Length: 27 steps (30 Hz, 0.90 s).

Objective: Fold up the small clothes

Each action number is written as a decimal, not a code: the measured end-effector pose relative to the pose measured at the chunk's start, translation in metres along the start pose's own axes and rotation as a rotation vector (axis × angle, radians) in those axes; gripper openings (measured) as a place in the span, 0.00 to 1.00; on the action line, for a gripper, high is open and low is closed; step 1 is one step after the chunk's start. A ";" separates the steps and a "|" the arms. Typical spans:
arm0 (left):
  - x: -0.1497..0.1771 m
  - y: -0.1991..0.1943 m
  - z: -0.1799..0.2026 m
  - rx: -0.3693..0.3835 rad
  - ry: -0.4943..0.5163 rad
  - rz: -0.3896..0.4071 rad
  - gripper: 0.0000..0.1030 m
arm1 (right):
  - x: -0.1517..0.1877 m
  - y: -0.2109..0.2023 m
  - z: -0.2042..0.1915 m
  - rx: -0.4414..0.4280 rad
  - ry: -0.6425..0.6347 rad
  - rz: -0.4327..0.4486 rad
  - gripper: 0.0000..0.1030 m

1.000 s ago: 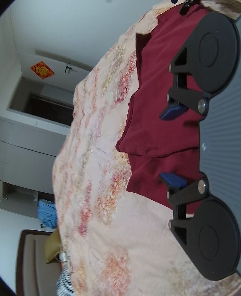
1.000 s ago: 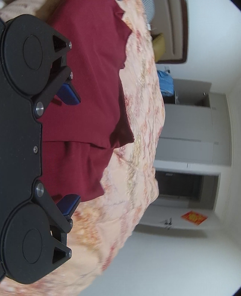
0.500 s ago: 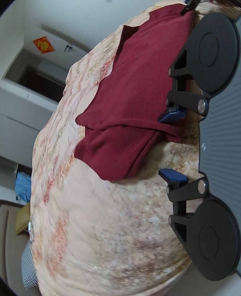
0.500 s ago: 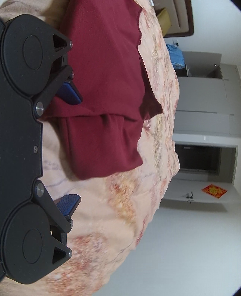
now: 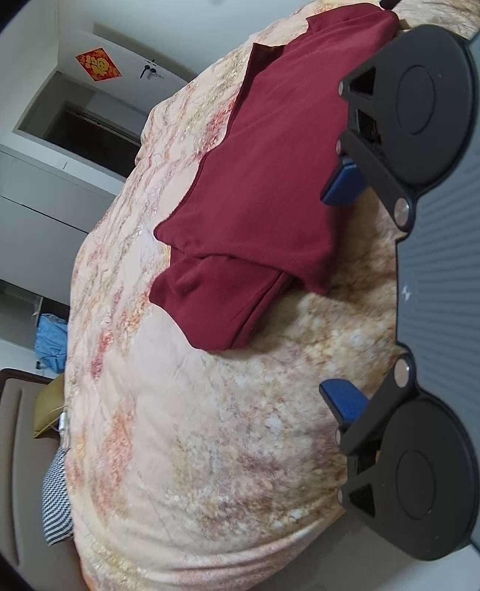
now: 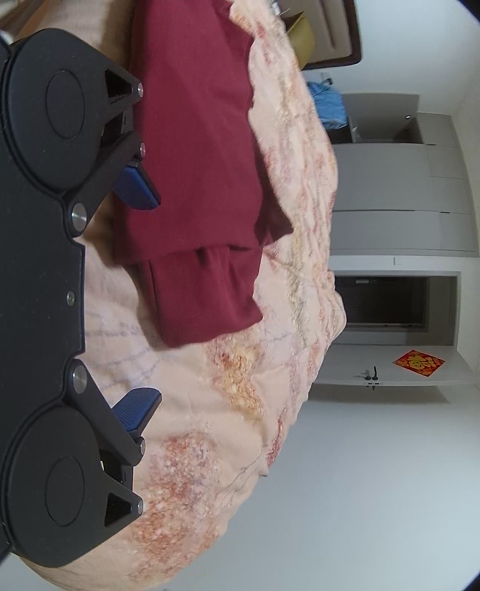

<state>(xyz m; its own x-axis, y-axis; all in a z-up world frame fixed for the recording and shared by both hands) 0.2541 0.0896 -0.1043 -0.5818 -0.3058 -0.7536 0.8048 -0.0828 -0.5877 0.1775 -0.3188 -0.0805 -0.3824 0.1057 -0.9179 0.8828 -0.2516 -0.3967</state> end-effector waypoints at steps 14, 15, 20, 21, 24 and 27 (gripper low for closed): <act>0.022 -0.036 0.019 -0.018 0.054 -0.016 1.00 | 0.022 -0.032 -0.029 -0.091 0.000 -0.023 0.99; 0.022 -0.037 0.019 -0.021 0.055 -0.016 1.00 | 0.024 -0.033 -0.030 -0.090 -0.001 -0.027 0.99; 0.025 -0.037 0.019 -0.022 0.059 -0.026 1.00 | 0.033 -0.033 -0.030 -0.091 0.000 -0.053 0.99; 0.026 -0.037 0.019 -0.019 0.059 -0.030 1.00 | 0.035 -0.033 -0.031 -0.090 -0.002 -0.057 0.99; 0.030 -0.035 0.018 -0.023 0.062 -0.042 1.00 | 0.038 -0.030 -0.033 -0.091 -0.009 -0.062 0.99; 0.033 -0.031 0.016 -0.033 0.066 -0.055 1.00 | 0.039 -0.027 -0.038 -0.100 -0.011 -0.063 0.99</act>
Point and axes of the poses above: each gripper's, at about its wrist camera, not at the fingertips, and y roughly the way its jaws point, z to its right, x to its underside, the point moved 8 cm from there along y, roughly the way its jaws point, and after that the axes turned 5 degrees about z, right-handed, at the moved point
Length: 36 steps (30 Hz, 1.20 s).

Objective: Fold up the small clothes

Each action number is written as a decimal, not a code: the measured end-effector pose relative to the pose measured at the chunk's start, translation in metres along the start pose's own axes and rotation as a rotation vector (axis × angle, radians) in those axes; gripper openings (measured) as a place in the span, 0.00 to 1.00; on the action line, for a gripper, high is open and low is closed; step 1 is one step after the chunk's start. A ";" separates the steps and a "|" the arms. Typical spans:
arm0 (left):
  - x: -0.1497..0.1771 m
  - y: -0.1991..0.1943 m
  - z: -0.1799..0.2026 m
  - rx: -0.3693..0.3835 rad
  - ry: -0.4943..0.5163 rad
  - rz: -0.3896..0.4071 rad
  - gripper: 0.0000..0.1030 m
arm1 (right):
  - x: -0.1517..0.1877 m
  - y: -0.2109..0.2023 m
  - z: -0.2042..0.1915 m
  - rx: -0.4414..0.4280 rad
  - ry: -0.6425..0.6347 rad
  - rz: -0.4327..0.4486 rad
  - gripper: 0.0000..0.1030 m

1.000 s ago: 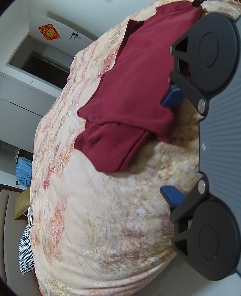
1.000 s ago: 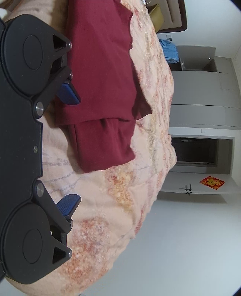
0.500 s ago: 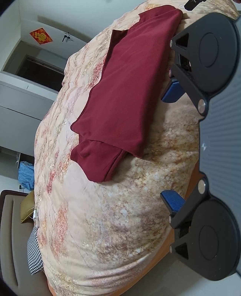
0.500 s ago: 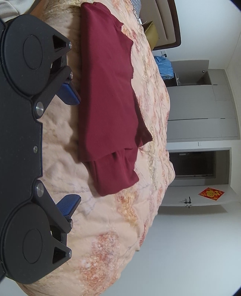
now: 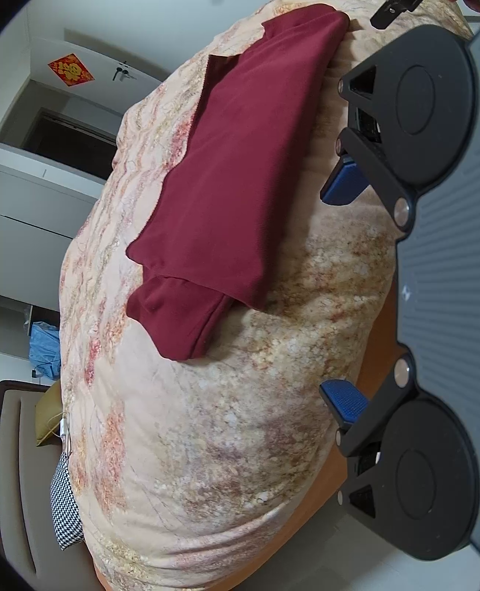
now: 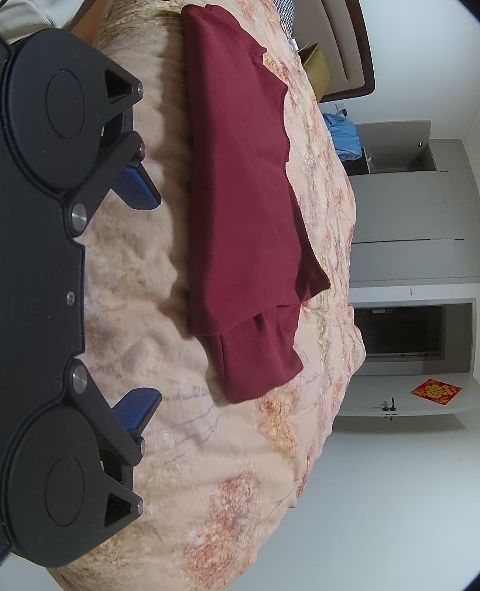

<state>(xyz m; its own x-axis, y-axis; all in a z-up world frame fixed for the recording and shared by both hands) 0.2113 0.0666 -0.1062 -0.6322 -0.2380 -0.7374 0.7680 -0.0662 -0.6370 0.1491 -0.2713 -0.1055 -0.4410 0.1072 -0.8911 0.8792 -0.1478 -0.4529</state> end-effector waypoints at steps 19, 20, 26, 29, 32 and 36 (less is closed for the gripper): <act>0.010 0.020 -0.005 -0.050 0.015 -0.065 1.00 | -0.085 0.084 0.005 -0.111 -0.104 0.141 0.74; 0.009 0.020 -0.005 -0.053 0.016 -0.067 1.00 | -0.089 0.096 0.008 -0.100 -0.095 0.123 0.69; 0.006 0.023 -0.006 -0.066 0.011 -0.072 1.00 | -0.094 0.141 0.016 -0.120 -0.015 0.016 0.47; 0.004 0.024 -0.004 -0.063 0.016 -0.071 1.00 | -0.089 0.148 0.013 -0.128 -0.024 -0.002 0.19; 0.005 0.025 -0.002 -0.059 0.019 -0.075 1.00 | -0.087 0.147 0.008 -0.128 -0.058 0.014 0.05; 0.006 0.024 -0.001 -0.056 0.020 -0.075 1.00 | -0.094 0.133 0.021 -0.092 -0.028 0.066 0.04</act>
Point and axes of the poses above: each gripper's, at about its wrist camera, not at the fingertips, and y roughly the way its jaws point, z to its right, x to its underside, the point moved 8 cm from there along y, roughly the way its jaws point, and after that the axes turned 5 degrees about z, right-handed, at the moved point
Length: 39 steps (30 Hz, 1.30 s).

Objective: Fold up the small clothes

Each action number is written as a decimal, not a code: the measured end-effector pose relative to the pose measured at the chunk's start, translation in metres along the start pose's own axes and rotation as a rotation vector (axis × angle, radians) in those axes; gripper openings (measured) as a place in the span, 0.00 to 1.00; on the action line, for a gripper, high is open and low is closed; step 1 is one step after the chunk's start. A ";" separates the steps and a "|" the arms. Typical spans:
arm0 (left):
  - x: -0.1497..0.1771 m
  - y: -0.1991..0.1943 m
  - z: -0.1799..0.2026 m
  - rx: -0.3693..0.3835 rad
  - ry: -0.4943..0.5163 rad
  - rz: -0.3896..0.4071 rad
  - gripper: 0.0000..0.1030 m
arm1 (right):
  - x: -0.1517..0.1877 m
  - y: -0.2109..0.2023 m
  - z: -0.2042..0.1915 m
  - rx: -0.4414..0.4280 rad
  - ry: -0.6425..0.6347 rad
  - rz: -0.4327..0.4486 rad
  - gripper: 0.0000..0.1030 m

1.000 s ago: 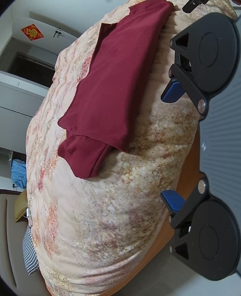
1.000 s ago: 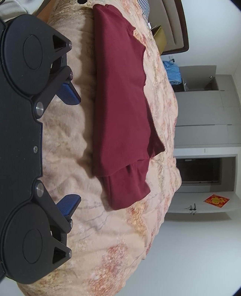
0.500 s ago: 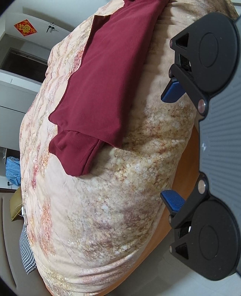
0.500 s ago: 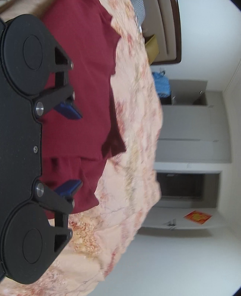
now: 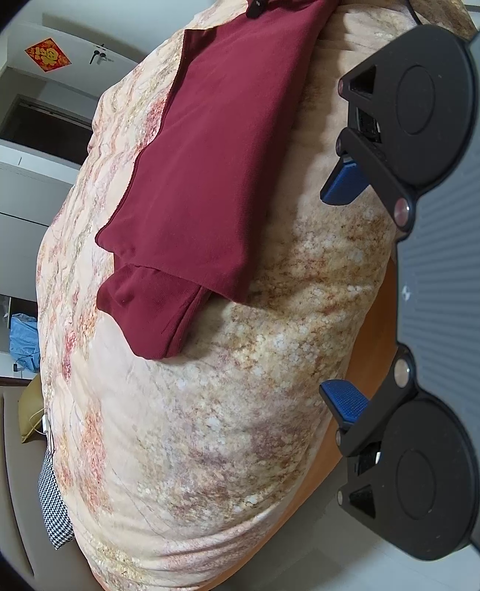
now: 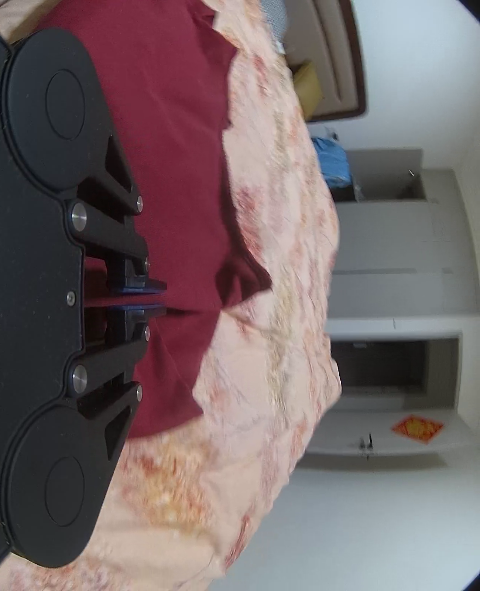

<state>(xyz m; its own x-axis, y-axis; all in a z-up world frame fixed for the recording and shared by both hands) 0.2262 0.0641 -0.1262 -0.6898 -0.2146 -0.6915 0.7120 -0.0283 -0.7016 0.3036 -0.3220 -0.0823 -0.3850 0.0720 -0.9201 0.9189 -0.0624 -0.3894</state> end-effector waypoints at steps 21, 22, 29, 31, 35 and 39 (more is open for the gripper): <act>-0.006 -0.009 -0.004 0.035 -0.058 0.065 1.00 | 0.009 -0.029 -0.049 -0.030 -0.168 0.070 0.75; -0.006 -0.009 -0.004 0.037 -0.062 0.070 1.00 | 0.009 -0.030 -0.059 -0.053 -0.184 0.078 0.77; -0.003 -0.008 -0.008 0.026 -0.086 0.061 1.00 | 0.008 -0.027 -0.123 -0.153 -0.250 0.122 0.97; -0.002 -0.007 -0.010 0.020 -0.096 0.061 1.00 | 0.009 -0.023 -0.136 -0.163 -0.259 0.128 0.99; -0.002 -0.005 -0.015 0.012 -0.119 0.060 1.00 | 0.022 -0.014 -0.152 -0.178 -0.270 0.111 0.99; 0.000 -0.001 -0.016 0.014 -0.132 0.051 1.00 | 0.045 -0.007 -0.155 -0.164 -0.264 0.134 0.99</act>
Point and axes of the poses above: each gripper's, at about its wrist camera, not at the fingertips, and y roughly the way its jaws point, z to its right, x to its underside, the point moved 8 cm from there along y, roughly the way its jaws point, and after that the axes turned 5 degrees about z, right-handed, at the moved point
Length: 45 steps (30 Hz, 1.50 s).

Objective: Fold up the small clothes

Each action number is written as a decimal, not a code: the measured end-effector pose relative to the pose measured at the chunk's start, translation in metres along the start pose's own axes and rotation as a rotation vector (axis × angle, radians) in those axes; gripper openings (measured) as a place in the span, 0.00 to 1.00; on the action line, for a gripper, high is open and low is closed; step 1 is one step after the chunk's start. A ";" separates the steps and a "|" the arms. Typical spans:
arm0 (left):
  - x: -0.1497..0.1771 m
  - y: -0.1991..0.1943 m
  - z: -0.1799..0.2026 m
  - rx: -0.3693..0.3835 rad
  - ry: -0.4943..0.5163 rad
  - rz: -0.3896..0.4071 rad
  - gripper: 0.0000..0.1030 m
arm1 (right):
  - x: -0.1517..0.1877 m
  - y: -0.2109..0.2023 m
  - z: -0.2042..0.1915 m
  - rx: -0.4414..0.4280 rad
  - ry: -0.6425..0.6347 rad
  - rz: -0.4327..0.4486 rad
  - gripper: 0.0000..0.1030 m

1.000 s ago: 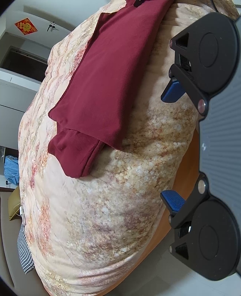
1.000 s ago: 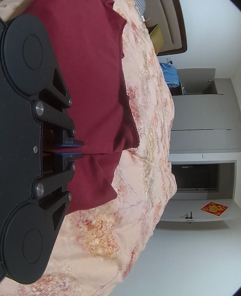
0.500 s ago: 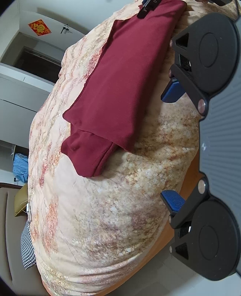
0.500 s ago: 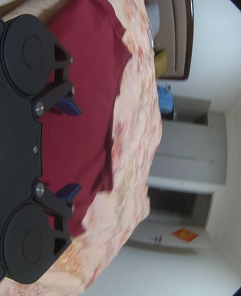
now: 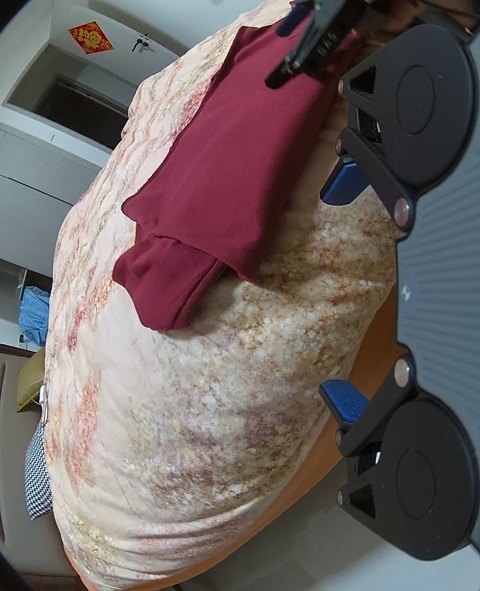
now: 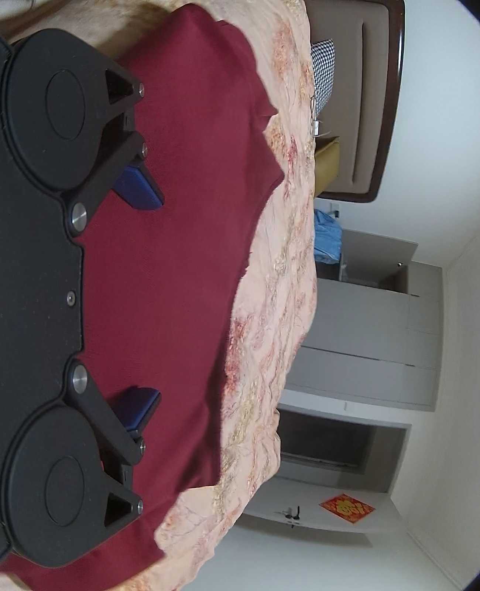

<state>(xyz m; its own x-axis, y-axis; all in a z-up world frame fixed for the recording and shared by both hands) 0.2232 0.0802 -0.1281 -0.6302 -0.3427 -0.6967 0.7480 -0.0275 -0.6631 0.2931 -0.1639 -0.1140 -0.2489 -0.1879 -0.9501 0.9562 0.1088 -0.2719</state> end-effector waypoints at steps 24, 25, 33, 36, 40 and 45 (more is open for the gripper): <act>-0.028 0.034 0.035 0.409 -0.253 0.125 0.99 | 0.023 -0.011 0.012 -0.029 0.151 0.112 0.99; -0.030 0.037 0.036 0.408 -0.244 0.142 0.99 | 0.023 -0.011 0.011 -0.029 0.151 0.113 0.99; -0.055 0.056 0.042 0.302 -0.238 0.260 0.74 | 0.024 -0.012 0.010 -0.023 0.148 0.124 0.99; -0.057 0.066 0.045 0.251 -0.233 0.270 0.70 | 0.025 -0.013 0.009 -0.019 0.146 0.127 0.99; -0.051 0.066 0.038 0.267 -0.275 0.294 0.70 | 0.025 -0.015 0.008 -0.014 0.144 0.134 0.99; -0.048 0.061 0.030 0.289 -0.290 0.289 0.68 | 0.026 -0.017 0.008 -0.003 0.141 0.143 0.99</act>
<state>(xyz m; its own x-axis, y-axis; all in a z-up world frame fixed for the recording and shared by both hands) 0.3055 0.0672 -0.1266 -0.3357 -0.6202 -0.7090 0.9364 -0.1377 -0.3229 0.2720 -0.1783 -0.1326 -0.1302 -0.0320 -0.9910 0.9828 0.1278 -0.1333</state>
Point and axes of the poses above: each gripper's, at about its wrist camera, not at the fingertips, and y roughly the way its jaws point, z to its right, x to its underside, the point moved 8 cm from there along y, roughly the way its jaws point, and after that the axes turned 5 degrees about z, right-handed, at the moved point
